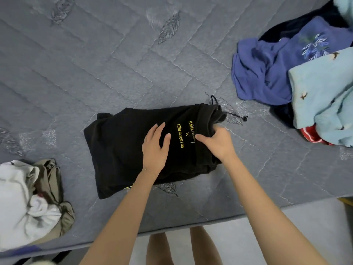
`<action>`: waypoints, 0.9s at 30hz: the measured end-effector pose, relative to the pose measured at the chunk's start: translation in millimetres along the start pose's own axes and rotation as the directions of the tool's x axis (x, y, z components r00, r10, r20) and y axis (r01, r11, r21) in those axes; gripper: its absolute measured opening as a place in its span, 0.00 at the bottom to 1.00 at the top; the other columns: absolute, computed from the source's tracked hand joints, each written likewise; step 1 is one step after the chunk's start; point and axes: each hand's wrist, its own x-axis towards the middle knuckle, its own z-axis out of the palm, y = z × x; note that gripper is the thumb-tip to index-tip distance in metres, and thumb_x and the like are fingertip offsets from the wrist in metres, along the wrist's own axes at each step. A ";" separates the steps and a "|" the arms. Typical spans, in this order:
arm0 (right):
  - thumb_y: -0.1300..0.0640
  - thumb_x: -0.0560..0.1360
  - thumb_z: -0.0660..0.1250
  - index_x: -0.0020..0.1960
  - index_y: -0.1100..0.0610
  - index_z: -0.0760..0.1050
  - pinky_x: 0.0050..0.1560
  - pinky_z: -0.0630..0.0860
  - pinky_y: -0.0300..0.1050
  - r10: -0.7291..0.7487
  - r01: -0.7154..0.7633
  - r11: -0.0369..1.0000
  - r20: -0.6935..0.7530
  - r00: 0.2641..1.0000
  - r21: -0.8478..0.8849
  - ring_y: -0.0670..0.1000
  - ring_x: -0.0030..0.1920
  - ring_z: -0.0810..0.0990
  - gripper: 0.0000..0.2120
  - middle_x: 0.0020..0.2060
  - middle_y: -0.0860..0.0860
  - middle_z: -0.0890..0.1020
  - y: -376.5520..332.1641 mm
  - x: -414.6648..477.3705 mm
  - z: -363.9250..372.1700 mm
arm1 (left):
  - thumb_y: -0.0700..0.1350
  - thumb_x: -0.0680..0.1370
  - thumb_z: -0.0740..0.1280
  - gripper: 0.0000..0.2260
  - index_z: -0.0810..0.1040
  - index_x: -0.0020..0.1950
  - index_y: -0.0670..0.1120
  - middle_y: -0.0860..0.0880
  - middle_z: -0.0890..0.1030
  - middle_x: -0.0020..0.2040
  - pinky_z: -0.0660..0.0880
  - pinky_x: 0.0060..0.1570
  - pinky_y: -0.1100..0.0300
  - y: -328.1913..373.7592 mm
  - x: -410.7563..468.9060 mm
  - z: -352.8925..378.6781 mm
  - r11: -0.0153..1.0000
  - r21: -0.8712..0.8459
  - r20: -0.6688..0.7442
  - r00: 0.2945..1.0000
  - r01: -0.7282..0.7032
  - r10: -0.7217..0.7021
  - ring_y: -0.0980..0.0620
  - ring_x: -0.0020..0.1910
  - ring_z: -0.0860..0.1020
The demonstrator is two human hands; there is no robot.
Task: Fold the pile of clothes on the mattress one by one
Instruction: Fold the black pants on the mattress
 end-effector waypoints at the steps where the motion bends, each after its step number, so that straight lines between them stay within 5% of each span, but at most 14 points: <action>1: 0.55 0.69 0.75 0.46 0.60 0.81 0.42 0.73 0.43 -0.062 0.062 0.997 0.007 0.998 -0.034 0.53 0.46 0.82 0.10 0.43 0.54 0.85 -12.8 -7.5 11.9 | 0.51 0.83 0.57 0.19 0.66 0.74 0.51 0.52 0.67 0.72 0.61 0.73 0.50 3.3 -0.9 -6.7 0.989 -0.143 0.010 0.999 0.038 -0.037 0.56 0.72 0.64; 4: 0.55 0.71 0.72 0.45 0.60 0.80 0.43 0.76 0.47 -0.205 0.208 0.977 0.049 0.978 -0.057 0.53 0.45 0.81 0.08 0.40 0.54 0.83 -41.2 -28.7 52.8 | 0.54 0.83 0.54 0.18 0.68 0.72 0.52 0.51 0.75 0.65 0.72 0.64 0.53 6.2 -2.4 -29.6 0.892 -0.407 0.087 0.981 0.196 -0.176 0.54 0.62 0.75; 7: 0.53 0.72 0.70 0.54 0.56 0.79 0.53 0.75 0.50 -0.292 0.299 0.953 0.113 0.950 -0.053 0.53 0.52 0.77 0.12 0.46 0.53 0.79 -62.4 -49.8 97.1 | 0.61 0.81 0.52 0.21 0.69 0.71 0.53 0.47 0.79 0.58 0.78 0.53 0.53 -9.8 -5.9 -59.7 0.786 -0.542 0.171 0.955 0.298 -0.244 0.51 0.55 0.80; 10: 0.48 0.75 0.67 0.69 0.51 0.71 0.62 0.68 0.52 -0.307 0.380 0.907 0.330 0.892 -0.182 0.54 0.59 0.70 0.24 0.55 0.52 0.74 -75.8 -65.5 133.6 | 0.70 0.75 0.58 0.29 0.68 0.70 0.54 0.48 0.77 0.62 0.76 0.58 0.50 -35.8 -8.6 -95.9 0.710 -0.601 0.233 0.930 0.366 -0.283 0.50 0.60 0.77; 12: 0.46 0.77 0.64 0.76 0.49 0.61 0.69 0.61 0.50 -0.264 0.418 0.893 0.558 0.786 -0.167 0.52 0.65 0.64 0.29 0.62 0.51 0.70 -81.6 -72.8 150.3 | 0.66 0.71 0.65 0.32 0.66 0.70 0.53 0.51 0.75 0.65 0.71 0.65 0.50 -54.9 -11.0 -116.7 0.665 -0.619 0.259 0.908 0.418 -0.330 0.52 0.64 0.74; 14: 0.50 0.79 0.62 0.76 0.51 0.61 0.73 0.56 0.48 -0.254 0.425 0.900 0.674 0.694 -0.100 0.50 0.70 0.62 0.26 0.68 0.50 0.69 -86.0 -76.7 163.8 | 0.58 0.71 0.71 0.31 0.67 0.72 0.52 0.50 0.76 0.64 0.72 0.65 0.52 -75.1 -15.0 -132.6 0.672 -0.599 0.239 0.898 0.436 -0.369 0.53 0.62 0.75; 18: 0.58 0.76 0.66 0.72 0.54 0.69 0.75 0.53 0.48 -0.423 0.516 0.837 0.380 0.823 -0.185 0.55 0.73 0.62 0.24 0.70 0.53 0.70 -82.7 -68.6 180.5 | 0.46 0.77 0.70 0.24 0.68 0.72 0.49 0.50 0.77 0.63 0.74 0.62 0.53 -109.4 -22.0 -159.2 0.723 -0.576 0.125 0.916 0.380 -0.382 0.53 0.60 0.77; 21: 0.47 0.75 0.68 0.77 0.47 0.57 0.77 0.41 0.54 -0.305 0.388 0.816 0.250 0.919 -0.429 0.54 0.78 0.46 0.35 0.77 0.50 0.55 -77.3 -61.2 187.9 | 0.48 0.77 0.69 0.21 0.70 0.69 0.49 0.54 0.77 0.59 0.73 0.61 0.55 -132.0 -23.1 -174.2 0.819 -0.463 0.043 0.932 0.337 -0.359 0.54 0.60 0.76; 24: 0.41 0.74 0.66 0.78 0.45 0.50 0.75 0.36 0.56 -0.252 0.349 0.767 0.246 0.936 -0.539 0.55 0.77 0.38 0.39 0.78 0.51 0.45 -69.0 -56.6 197.5 | 0.44 0.79 0.67 0.11 0.71 0.60 0.49 0.55 0.77 0.53 0.72 0.56 0.58 -149.0 -22.7 -173.4 0.895 -0.305 -0.090 0.926 0.326 -0.368 0.49 0.59 0.76; 27: 0.36 0.75 0.62 0.79 0.45 0.46 0.74 0.35 0.57 -0.261 0.361 0.716 0.250 0.932 -0.597 0.55 0.77 0.35 0.40 0.78 0.51 0.41 -55.4 -54.7 205.7 | 0.45 0.78 0.68 0.28 0.60 0.75 0.47 0.44 0.67 0.73 0.63 0.68 0.53 -159.9 -27.5 -161.1 0.947 -0.076 -0.243 0.915 0.312 -0.322 0.44 0.72 0.64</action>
